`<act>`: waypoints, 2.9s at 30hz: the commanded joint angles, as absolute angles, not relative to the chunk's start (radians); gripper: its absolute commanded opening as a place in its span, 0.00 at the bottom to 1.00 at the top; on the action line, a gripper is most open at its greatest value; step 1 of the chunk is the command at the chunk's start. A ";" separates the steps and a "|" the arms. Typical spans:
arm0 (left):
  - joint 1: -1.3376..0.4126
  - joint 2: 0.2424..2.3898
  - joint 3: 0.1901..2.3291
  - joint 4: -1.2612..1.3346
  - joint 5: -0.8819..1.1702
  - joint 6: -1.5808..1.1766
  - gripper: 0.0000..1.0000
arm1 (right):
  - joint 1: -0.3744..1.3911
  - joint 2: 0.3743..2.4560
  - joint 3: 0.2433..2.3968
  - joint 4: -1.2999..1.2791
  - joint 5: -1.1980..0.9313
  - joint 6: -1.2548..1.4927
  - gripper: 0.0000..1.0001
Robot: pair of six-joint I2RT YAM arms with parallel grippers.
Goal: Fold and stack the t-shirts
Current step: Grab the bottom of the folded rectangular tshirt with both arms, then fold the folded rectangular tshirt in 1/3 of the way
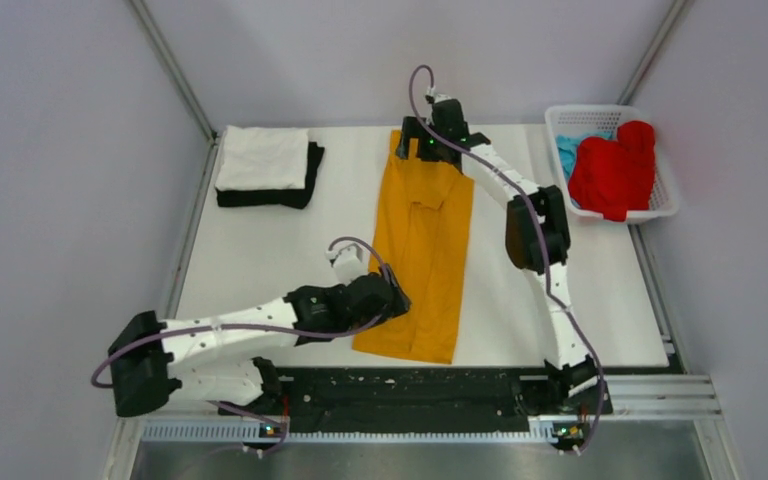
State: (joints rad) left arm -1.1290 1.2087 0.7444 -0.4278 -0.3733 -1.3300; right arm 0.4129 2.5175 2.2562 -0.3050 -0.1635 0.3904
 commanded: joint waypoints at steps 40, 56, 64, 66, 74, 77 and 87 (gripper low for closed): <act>-1.095 1.050 0.356 -0.346 -0.286 -1.198 0.00 | 1.175 1.250 0.516 -0.366 0.119 0.866 0.53; -1.144 0.961 0.363 -0.357 -0.117 -1.163 0.00 | 1.249 1.113 0.509 -0.449 0.099 0.903 0.03; -1.069 1.042 0.592 -0.394 -0.292 -1.032 0.00 | 1.133 1.107 0.622 -0.485 0.244 0.808 0.02; -0.988 1.085 0.649 -0.382 -0.267 -0.970 0.00 | 1.072 1.101 0.649 -0.465 0.271 0.767 0.02; -0.729 1.356 0.920 -0.329 -0.188 -0.718 0.00 | 0.831 1.163 0.702 -0.250 0.235 0.619 0.02; -0.698 1.466 1.029 -0.324 -0.180 -0.679 0.00 | 0.774 1.231 0.744 -0.193 0.224 0.572 0.02; -0.549 1.764 1.298 -0.354 -0.065 -0.608 0.00 | 0.615 1.432 0.856 -0.109 0.199 0.512 0.02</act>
